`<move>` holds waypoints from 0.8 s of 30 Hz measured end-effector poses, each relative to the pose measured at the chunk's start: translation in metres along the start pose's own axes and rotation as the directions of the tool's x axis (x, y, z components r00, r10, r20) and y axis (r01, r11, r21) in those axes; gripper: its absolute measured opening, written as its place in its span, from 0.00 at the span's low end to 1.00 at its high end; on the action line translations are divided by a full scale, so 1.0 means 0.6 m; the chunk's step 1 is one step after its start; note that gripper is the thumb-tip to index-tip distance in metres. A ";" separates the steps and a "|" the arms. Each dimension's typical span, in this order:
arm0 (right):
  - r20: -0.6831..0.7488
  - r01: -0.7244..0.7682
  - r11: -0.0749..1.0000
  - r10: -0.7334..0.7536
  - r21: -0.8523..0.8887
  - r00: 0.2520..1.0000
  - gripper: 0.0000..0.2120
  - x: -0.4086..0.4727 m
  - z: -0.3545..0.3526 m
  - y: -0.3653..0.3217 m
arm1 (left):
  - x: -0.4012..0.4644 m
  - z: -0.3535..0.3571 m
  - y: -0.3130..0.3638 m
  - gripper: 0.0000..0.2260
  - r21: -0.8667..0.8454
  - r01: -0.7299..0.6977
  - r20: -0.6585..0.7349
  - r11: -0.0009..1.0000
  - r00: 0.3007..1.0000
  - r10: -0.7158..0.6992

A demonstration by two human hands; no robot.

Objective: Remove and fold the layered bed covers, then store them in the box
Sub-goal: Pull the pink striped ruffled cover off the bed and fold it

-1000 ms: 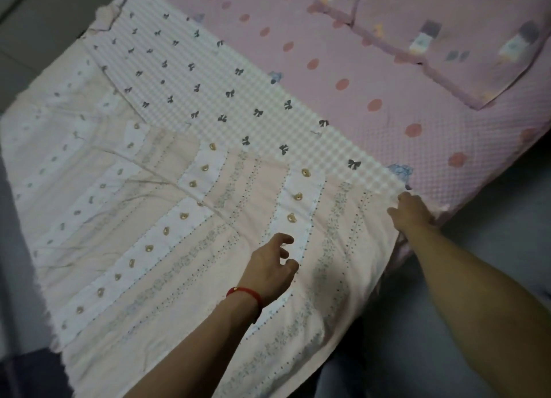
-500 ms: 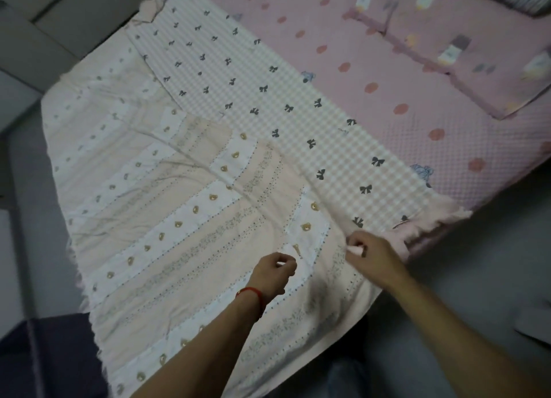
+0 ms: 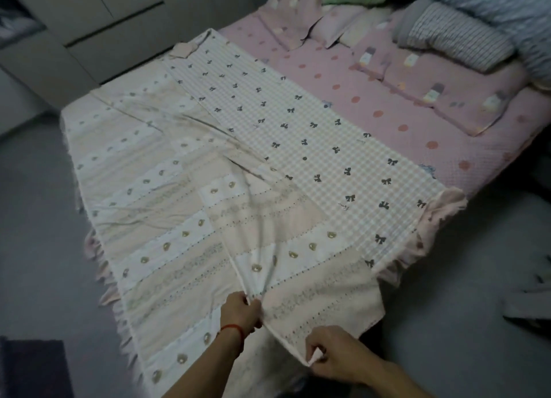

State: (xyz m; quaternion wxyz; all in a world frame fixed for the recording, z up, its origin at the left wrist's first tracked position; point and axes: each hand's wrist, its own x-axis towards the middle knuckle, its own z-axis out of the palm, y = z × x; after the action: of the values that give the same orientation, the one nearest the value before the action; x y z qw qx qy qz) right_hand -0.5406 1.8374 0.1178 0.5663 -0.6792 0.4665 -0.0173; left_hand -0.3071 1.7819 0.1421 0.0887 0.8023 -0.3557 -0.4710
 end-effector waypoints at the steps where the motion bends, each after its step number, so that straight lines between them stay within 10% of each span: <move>1: 0.001 -0.055 0.998 0.056 -0.036 0.998 0.08 -0.001 0.036 -0.010 | -0.015 -0.026 -0.038 0.06 0.016 -0.023 0.028 1.000 0.999 0.022; 19: -0.114 -0.421 0.907 0.419 0.010 0.901 0.09 0.059 0.390 -0.065 | -0.012 -0.194 -0.324 0.05 -0.112 0.213 0.317 0.971 0.933 -0.169; 24: -0.274 -0.592 0.792 0.609 0.150 0.745 0.06 0.029 0.482 -0.061 | 0.071 -0.234 -0.336 0.07 0.008 0.232 0.448 0.973 0.869 -0.211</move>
State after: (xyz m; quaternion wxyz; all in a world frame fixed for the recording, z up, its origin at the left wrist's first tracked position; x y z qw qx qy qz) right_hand -0.3489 2.0411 0.0344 0.4799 -0.4662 0.7417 0.0476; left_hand -0.0811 1.8745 0.0924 -0.0315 0.7061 -0.2613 -0.6574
